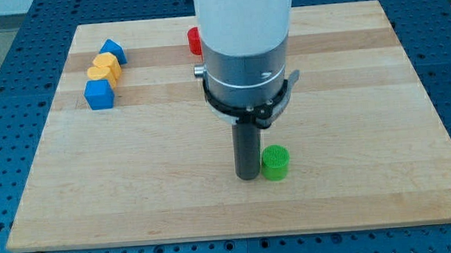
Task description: Push the green circle towards the bottom right side of the board
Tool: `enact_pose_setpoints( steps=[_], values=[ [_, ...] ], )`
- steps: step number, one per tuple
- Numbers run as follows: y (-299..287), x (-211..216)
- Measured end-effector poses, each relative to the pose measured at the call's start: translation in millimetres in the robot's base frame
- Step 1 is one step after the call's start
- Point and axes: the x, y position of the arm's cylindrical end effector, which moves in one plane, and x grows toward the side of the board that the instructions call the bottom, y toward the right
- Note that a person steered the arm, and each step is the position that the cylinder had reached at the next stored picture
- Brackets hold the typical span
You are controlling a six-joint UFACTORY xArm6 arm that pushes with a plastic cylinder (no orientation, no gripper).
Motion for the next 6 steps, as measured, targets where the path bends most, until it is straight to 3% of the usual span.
enact_pose_setpoints(
  steps=[1, 3, 4, 6],
  values=[
    [70, -5],
    [91, -52],
    [144, -23],
    [75, -15]
  ],
)
